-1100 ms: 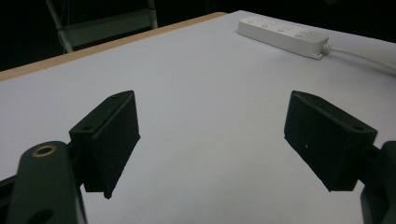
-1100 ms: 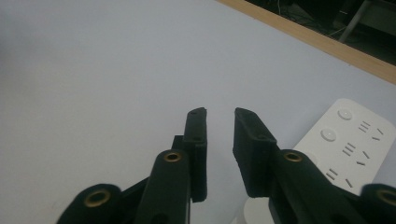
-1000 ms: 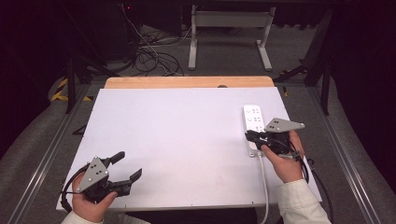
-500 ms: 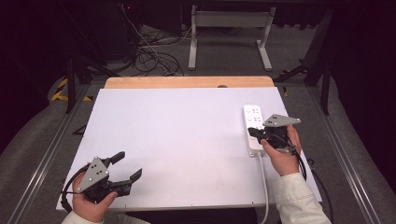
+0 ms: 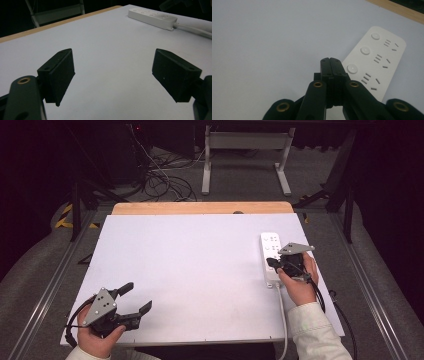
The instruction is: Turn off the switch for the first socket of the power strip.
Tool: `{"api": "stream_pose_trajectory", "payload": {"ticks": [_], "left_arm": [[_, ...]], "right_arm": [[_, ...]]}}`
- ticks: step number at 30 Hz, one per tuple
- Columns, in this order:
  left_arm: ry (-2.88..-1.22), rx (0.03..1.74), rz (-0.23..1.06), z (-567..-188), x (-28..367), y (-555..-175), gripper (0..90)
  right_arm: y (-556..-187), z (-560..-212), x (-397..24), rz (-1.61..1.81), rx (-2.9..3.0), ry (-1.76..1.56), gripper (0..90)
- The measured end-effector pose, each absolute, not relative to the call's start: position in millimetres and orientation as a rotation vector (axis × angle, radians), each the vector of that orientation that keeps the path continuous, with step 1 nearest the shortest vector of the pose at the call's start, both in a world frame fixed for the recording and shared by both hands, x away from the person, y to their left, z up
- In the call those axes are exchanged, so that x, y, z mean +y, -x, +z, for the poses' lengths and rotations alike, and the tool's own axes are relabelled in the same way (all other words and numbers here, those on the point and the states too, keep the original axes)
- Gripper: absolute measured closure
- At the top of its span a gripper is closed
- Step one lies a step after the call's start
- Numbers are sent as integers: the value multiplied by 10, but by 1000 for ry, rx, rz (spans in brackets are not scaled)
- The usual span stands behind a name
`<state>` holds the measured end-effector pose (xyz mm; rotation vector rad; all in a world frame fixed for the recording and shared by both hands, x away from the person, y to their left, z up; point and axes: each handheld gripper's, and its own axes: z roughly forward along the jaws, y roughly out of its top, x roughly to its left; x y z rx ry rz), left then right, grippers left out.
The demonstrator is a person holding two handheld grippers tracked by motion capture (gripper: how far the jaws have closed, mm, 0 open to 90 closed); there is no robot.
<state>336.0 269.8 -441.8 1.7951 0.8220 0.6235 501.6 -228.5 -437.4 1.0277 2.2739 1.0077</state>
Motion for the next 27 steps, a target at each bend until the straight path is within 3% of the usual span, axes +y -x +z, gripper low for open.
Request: {"api": "stream_pose_trajectory", "payload": {"ticks": [27], "left_arm": [[-1791,827,618,-4420,2697,-3356,185]], "right_arm": [[-5085,-4540,-2315,910,2304,-1080,900]]}}
